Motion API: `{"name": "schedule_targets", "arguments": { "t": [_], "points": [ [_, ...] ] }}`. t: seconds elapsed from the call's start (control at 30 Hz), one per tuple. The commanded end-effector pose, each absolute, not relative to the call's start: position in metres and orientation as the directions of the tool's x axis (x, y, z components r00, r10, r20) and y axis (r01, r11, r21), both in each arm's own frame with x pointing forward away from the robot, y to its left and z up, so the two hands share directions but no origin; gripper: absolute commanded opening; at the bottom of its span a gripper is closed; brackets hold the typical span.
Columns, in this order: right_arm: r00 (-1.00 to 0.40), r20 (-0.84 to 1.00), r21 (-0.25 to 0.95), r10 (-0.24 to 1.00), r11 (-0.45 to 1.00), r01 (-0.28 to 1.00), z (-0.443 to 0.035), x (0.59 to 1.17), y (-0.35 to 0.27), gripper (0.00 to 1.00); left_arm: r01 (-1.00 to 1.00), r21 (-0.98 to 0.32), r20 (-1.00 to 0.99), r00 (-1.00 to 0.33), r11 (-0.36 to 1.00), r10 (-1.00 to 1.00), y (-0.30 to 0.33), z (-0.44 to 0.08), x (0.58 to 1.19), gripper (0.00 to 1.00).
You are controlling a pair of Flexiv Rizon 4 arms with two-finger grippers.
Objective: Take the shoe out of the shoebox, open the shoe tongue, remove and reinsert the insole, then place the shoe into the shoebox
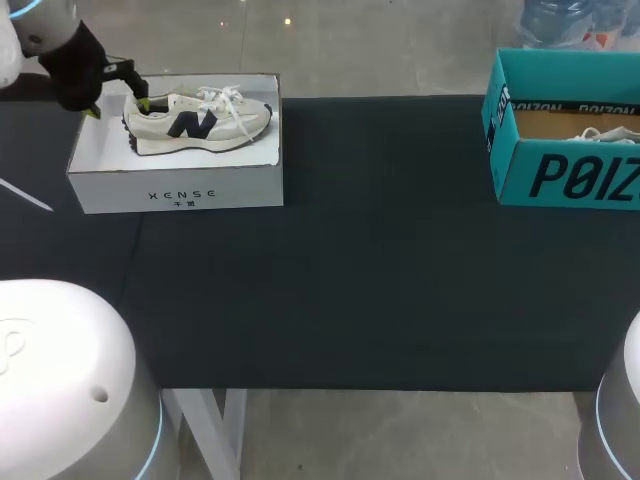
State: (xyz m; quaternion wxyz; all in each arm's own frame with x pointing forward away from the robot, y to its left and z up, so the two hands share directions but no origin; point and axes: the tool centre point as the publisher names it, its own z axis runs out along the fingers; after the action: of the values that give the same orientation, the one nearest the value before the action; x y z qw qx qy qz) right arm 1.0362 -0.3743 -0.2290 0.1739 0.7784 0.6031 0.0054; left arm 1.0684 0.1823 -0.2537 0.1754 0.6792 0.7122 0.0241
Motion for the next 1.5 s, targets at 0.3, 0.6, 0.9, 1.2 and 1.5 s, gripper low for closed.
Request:
{"name": "schedule_targets", "arguments": {
  "t": [0.3,0.6,0.9,1.2,1.5],
  "points": [
    [0.273,-0.202,0.277,0.94,-0.213,0.937,-0.229,1.036,-0.374,1.0,0.964,0.262,-0.084,0.064,-0.04,0.994,0.227,-0.269,1.116,1.0],
    [0.273,-0.202,0.277,0.94,-0.213,0.937,-0.229,1.036,-0.374,1.0,0.944,0.309,0.003,0.121,-0.116,0.993,0.236,-0.287,1.152,1.0],
    [0.273,-0.202,0.277,0.94,-0.213,0.937,-0.229,1.036,-0.374,1.0,0.969,0.236,-0.038,0.079,-0.068,0.996,0.234,-0.307,1.185,1.0],
    [0.273,-0.202,0.277,0.94,-0.213,0.937,-0.229,1.036,-0.374,1.0,0.986,0.167,-0.066,0.019,-0.008,0.998,0.224,-0.312,1.206,1.0],
    [0.273,-0.202,0.277,0.94,-0.213,0.937,-0.229,1.036,-0.374,1.0,0.993,0.121,-0.073,0.005,0.004,0.997,0.214,-0.327,1.213,1.0]
  ]
}}
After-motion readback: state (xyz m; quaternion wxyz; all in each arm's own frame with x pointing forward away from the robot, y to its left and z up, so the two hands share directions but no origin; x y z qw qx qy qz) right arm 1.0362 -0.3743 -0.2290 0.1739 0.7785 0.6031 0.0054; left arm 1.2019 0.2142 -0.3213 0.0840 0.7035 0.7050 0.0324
